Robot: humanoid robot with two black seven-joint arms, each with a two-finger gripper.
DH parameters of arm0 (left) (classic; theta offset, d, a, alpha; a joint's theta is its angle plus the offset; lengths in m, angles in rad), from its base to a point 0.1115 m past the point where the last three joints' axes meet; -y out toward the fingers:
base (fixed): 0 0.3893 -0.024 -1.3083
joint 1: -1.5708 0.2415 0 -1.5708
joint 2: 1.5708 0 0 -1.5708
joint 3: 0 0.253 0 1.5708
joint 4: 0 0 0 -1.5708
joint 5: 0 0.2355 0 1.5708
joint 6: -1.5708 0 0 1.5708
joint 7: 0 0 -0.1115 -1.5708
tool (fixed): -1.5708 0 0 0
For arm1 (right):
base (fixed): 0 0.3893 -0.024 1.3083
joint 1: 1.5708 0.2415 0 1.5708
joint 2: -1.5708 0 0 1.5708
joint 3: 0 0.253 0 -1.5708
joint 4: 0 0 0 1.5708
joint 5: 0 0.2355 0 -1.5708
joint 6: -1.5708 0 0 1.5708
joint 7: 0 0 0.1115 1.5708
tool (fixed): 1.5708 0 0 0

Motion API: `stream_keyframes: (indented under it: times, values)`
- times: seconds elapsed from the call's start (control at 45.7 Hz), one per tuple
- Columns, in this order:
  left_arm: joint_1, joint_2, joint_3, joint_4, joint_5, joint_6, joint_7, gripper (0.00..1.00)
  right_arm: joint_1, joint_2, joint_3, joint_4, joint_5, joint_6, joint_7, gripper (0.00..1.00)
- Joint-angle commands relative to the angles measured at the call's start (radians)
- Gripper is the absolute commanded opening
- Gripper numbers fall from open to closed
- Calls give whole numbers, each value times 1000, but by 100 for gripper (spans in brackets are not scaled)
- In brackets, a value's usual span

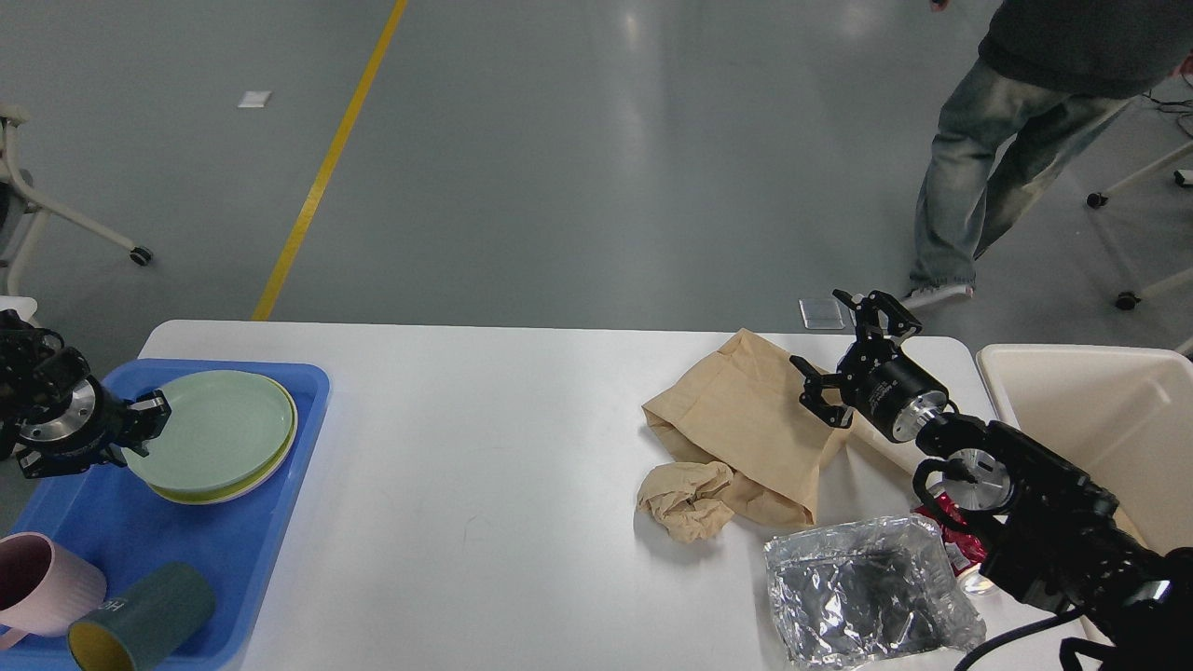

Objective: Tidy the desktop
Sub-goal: 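Open the left gripper and raise the left arm away from the tray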

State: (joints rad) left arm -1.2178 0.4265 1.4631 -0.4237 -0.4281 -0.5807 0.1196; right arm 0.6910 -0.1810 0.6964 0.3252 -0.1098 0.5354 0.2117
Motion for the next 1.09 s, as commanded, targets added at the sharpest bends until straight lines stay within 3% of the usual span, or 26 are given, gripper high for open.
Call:
stream_keyframes:
  times: [0.0,0.328,0.416,0.569,0.853,1.072]
  values:
    - [-5,8,3,-1,0,2,0,76,-1,0,0,0,-1,0,0,100]
    - [-65,18,22,-69,8,-51,0,92,-1,0,0,0,1,0,0,100]
    - [-135,35,42,-141,8,-135,2,95,1,0,0,0,1,0,0,100]
    - [-301,44,106,-211,17,-379,0,96,1,0,0,0,1,0,0,100]
    - [-534,28,89,-219,20,-379,-14,96,1,0,0,0,1,0,0,100]
    - [-686,-5,-49,-207,12,-379,-5,96,1,0,0,0,1,0,0,100]
